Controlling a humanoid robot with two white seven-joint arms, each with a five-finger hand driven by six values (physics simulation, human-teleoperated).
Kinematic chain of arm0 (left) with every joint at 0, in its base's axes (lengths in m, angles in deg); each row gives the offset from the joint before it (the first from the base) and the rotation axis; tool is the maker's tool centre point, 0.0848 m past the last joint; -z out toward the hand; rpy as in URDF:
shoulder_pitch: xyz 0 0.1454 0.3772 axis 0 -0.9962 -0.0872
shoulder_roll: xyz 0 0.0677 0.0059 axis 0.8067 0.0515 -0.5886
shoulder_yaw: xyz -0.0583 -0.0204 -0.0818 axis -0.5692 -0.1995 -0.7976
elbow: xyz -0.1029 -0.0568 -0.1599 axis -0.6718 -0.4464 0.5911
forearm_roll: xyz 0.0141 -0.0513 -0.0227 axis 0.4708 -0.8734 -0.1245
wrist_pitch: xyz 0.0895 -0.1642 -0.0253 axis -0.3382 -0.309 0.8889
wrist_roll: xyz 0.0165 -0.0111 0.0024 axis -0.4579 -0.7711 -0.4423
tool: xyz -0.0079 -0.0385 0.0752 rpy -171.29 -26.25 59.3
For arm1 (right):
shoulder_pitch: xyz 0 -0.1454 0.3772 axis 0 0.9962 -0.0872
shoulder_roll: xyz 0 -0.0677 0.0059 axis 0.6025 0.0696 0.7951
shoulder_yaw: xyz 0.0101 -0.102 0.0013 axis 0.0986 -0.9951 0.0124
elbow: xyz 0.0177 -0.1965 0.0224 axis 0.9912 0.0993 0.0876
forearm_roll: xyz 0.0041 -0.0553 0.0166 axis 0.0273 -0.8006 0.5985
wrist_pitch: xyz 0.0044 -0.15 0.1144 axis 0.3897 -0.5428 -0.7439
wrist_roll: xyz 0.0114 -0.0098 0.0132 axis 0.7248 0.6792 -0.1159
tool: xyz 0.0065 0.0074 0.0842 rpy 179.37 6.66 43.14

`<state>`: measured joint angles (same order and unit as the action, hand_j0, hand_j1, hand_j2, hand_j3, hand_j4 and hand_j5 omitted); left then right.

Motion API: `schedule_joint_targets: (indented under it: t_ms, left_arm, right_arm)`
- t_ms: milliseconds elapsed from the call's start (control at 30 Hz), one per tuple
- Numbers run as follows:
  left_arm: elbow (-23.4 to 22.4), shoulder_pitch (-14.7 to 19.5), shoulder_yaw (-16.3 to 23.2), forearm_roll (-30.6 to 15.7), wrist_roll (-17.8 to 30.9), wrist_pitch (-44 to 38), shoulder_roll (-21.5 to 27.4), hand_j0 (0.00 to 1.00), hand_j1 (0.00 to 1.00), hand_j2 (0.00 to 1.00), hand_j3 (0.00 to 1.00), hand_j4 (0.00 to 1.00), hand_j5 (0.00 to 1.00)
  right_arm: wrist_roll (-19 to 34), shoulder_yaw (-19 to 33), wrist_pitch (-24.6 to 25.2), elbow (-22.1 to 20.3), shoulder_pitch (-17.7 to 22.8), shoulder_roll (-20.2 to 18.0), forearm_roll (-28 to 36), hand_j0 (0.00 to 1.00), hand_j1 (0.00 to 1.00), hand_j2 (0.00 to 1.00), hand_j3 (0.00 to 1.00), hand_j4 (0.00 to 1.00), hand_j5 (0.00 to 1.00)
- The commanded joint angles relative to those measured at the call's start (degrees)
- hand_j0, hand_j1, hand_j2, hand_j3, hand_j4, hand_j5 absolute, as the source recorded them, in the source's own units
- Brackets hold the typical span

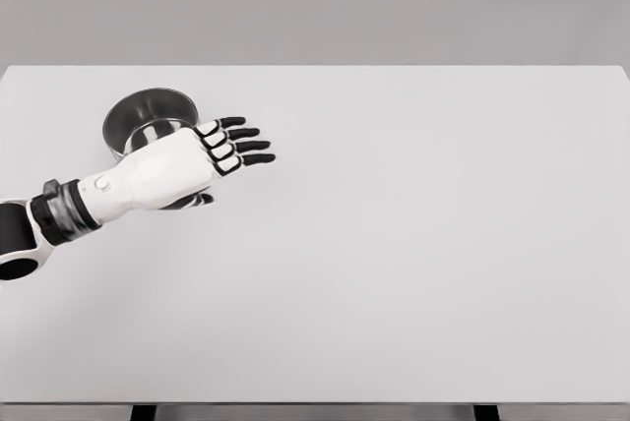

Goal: Rotate pot handle

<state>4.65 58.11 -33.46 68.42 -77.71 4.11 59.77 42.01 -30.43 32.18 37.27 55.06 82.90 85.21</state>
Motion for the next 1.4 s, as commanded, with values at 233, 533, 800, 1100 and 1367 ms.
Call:
schedule_joint_targets:
  t_ms: [233, 533, 800, 1100, 1367]
  left_arm:
    - [-3.5, -0.4, -0.9, -0.2, -0.1, 0.0, 0.7, 1.0, 1.0, 1.0, 1.0, 1.0, 1.0]
    - [-8.7, -0.3, -1.9, -0.2, -0.1, 0.0, 0.9, 1.0, 1.0, 1.0, 1.0, 1.0, 1.0]
    - [-14.3, -0.4, -3.5, -0.4, -0.1, 0.0, 0.9, 1.0, 1.0, 1.0, 1.0, 1.0, 1.0]
    - [-16.0, -0.3, -5.4, -0.3, -0.1, 0.0, 1.8, 1.0, 1.0, 1.0, 1.0, 1.0, 1.0]
    - [-23.8, 0.5, -7.1, -0.2, -0.1, 0.0, 2.6, 1.0, 1.0, 1.0, 1.0, 1.0, 1.0]
  right_arm:
    - [0.0, 0.0, 0.0, 0.0, 0.1, 0.0, 0.0, 1.0, 1.0, 1.0, 1.0, 1.0, 1.0]
    - [0.0, -0.1, 0.0, 0.0, 0.1, 0.0, 0.0, 1.0, 1.0, 1.0, 1.0, 1.0, 1.0]
    - [0.0, 0.0, 0.0, 0.0, 0.1, 0.0, 0.0, 1.0, 1.0, 1.0, 1.0, 1.0, 1.0]
    - [0.0, -0.1, 0.0, 0.0, 0.1, 0.0, 0.0, 1.0, 1.0, 1.0, 1.0, 1.0, 1.0]
    - [0.0, -0.1, 0.0, 0.0, 0.1, 0.0, 0.0, 1.0, 1.0, 1.0, 1.0, 1.0, 1.0]
